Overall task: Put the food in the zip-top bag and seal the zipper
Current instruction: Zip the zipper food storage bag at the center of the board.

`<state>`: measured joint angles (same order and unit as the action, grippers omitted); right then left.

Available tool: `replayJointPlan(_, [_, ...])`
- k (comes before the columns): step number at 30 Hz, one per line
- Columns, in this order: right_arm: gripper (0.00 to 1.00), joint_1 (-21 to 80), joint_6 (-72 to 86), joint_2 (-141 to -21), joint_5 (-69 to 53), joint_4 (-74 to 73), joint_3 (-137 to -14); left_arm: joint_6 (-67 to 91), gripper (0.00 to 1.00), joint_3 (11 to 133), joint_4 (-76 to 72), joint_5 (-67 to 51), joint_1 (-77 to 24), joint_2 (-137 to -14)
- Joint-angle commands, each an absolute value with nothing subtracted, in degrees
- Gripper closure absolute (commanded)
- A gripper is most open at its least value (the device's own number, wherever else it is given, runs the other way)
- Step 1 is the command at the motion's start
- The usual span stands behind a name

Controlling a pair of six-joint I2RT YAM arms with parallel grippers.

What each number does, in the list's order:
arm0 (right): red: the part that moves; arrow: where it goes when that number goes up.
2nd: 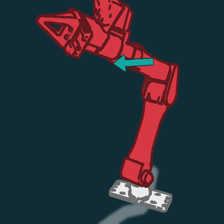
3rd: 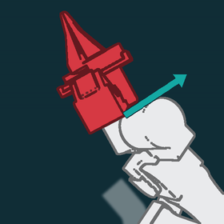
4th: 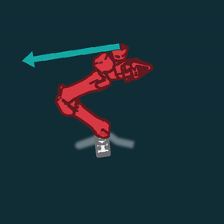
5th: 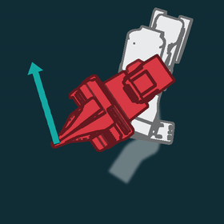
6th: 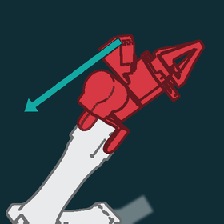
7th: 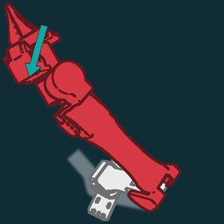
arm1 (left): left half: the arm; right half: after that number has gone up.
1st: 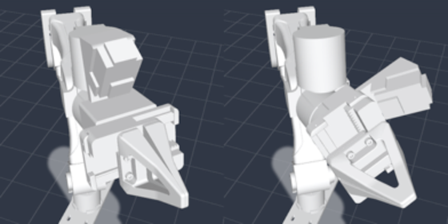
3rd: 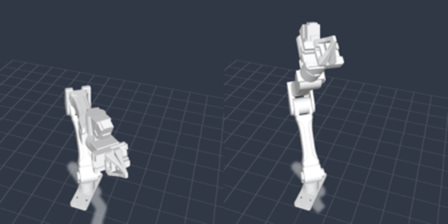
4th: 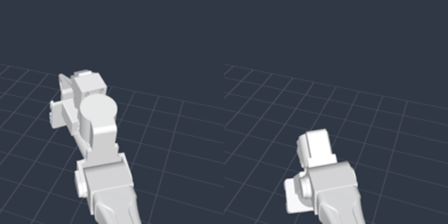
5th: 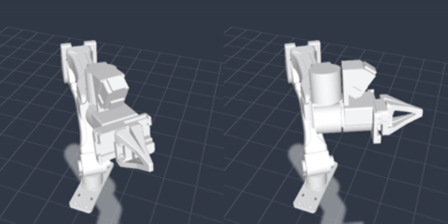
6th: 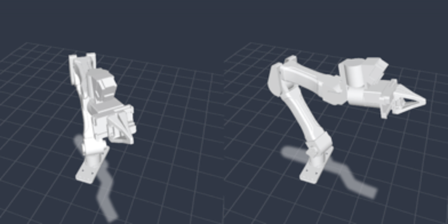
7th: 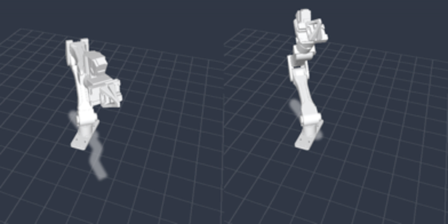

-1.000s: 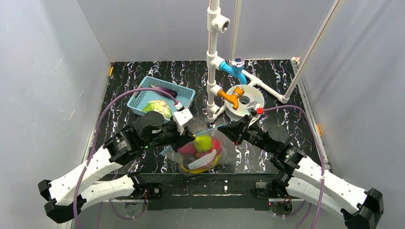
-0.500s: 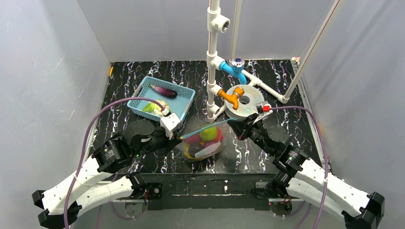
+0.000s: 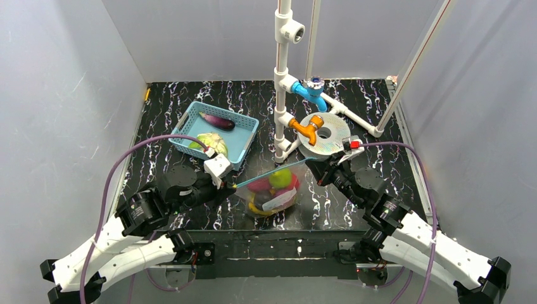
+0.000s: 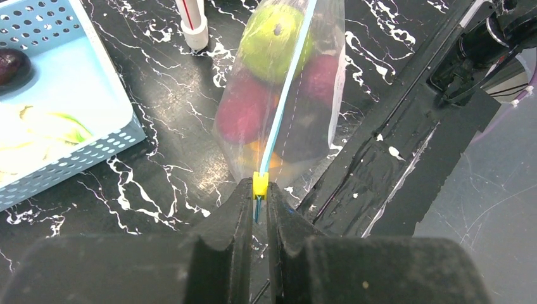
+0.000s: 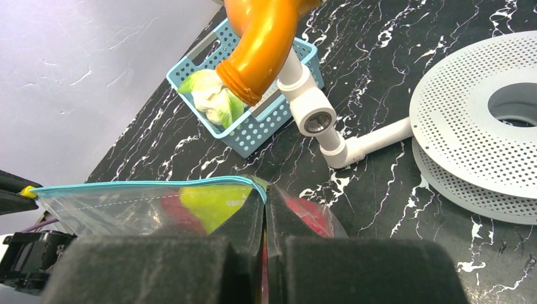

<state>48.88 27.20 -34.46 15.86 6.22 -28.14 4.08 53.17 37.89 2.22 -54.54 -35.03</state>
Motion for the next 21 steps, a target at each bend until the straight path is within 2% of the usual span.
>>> replayJointPlan(1, [0.99,47.64,25.91,-33.3,24.23,6.96,-29.11,5.59,1.0,52.49,43.21,4.8,-54.14,-32.96])
replayJointPlan(4, [0.99,47.64,25.29,-33.92,22.51,5.94,-29.78,6.79,1.0,52.5,42.37,5.41,-54.14,-33.57])
replayJointPlan(5, [0.99,47.64,25.12,-33.92,22.38,5.51,-29.97,7.26,0.96,52.52,42.06,6.0,-54.15,-33.96])
replayJointPlan(9, [0.99,47.6,23.34,-33.1,21.54,2.82,-31.2,8.8,0.65,53.42,41.5,7.18,-54.14,-35.4])
replayJointPlan(14, [0.99,47.68,20.49,-28.78,17.77,-1.22,-32.82,9.33,0.44,54.71,41.4,7.8,-54.21,-35.94])
replayJointPlan(19, [0.99,47.64,20.91,-24.44,12.17,-8.77,-36.15,10.03,0.37,55.25,41.7,9.23,-54.14,-34.77])
replayJointPlan(21, [0.99,47.64,20.34,-24.07,4.37,-10.8,-37.95,10.79,0.35,55.35,41.52,9.95,-54.14,-33.82])
